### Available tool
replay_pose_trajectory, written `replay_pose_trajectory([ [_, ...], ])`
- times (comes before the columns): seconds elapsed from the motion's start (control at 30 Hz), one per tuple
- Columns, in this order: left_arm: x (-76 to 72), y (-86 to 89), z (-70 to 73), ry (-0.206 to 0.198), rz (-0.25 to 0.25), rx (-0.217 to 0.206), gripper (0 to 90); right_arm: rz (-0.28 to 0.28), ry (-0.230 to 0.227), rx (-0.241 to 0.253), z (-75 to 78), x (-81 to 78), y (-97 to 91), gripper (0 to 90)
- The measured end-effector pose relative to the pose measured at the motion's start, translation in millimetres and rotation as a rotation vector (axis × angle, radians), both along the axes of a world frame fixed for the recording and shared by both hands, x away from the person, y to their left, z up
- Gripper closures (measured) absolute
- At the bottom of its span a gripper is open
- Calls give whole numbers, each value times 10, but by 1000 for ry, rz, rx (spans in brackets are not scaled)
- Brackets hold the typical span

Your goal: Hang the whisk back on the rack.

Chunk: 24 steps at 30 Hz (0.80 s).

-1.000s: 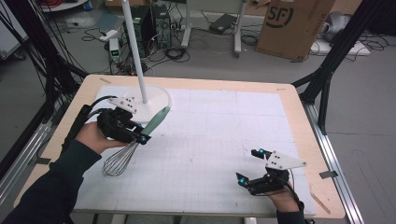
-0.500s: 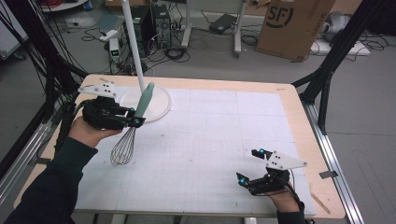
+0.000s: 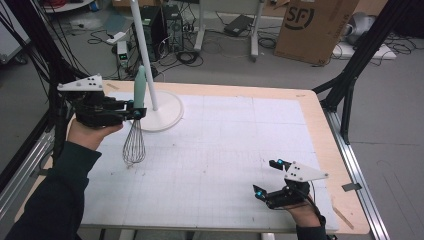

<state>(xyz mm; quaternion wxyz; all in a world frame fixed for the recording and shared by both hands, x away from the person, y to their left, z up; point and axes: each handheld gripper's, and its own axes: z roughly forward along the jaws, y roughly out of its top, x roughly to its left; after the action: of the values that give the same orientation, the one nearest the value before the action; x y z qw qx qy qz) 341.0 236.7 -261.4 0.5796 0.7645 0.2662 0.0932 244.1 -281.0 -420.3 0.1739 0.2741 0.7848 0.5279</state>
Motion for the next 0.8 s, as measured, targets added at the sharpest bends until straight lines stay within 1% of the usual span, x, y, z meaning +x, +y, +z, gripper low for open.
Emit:
replay_pose_trajectory([
  [0.13, 19, 69, 59, -10, 25, -13, 694, 2, 5, 5, 1, -2, 5, 4],
  [0.3, 50, 184, 146, -26, 59, -45, 694, 6, -1, 3, 10, 0, 13, 4],
  [0.4, 71, 235, 215, -34, 71, -67, 694, 10, -2, 4, 15, 0, 22, 4],
  [0.5, 90, 261, 285, -54, 83, -65, 694, 13, -4, 5, 20, 0, 31, 4],
  [0.7, 173, 303, 374, -60, 109, -88, 694, 15, -5, 5, 23, 1, 31, 4],
  [0.8, 226, 314, 406, -59, 123, -84, 694, 11, -7, 6, 26, 0, 21, 4],
])
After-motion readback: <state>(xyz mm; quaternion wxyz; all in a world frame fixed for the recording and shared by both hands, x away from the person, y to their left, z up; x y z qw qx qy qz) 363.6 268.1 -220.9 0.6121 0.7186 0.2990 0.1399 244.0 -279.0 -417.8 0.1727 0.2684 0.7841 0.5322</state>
